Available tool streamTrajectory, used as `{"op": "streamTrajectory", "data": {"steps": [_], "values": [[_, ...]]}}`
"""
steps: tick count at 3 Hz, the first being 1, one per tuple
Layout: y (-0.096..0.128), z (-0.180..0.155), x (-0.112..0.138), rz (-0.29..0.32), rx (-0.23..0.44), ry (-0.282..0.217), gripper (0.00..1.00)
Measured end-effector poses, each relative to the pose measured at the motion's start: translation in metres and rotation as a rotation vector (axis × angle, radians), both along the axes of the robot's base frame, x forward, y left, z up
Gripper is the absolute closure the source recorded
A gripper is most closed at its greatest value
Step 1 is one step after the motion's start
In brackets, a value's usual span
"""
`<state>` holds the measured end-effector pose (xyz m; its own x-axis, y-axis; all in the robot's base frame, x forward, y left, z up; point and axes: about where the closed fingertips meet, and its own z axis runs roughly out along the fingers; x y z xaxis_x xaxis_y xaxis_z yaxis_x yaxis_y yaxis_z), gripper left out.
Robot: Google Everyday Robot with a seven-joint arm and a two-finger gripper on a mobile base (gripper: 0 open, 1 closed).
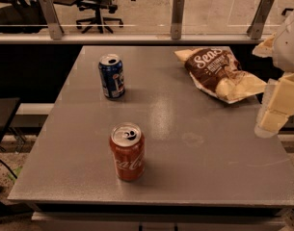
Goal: Move brown chip bag near pepsi can
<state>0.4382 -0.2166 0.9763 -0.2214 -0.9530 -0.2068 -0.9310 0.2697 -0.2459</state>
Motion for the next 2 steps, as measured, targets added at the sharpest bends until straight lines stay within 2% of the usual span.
{"op": "streamTrajectory", "data": {"steps": [1,2], "values": [[0.0,0.0,0.0,0.0,0.0,0.0,0.0],[0.004,-0.001,0.017,-0.006,0.026,-0.017,0.0]]}}
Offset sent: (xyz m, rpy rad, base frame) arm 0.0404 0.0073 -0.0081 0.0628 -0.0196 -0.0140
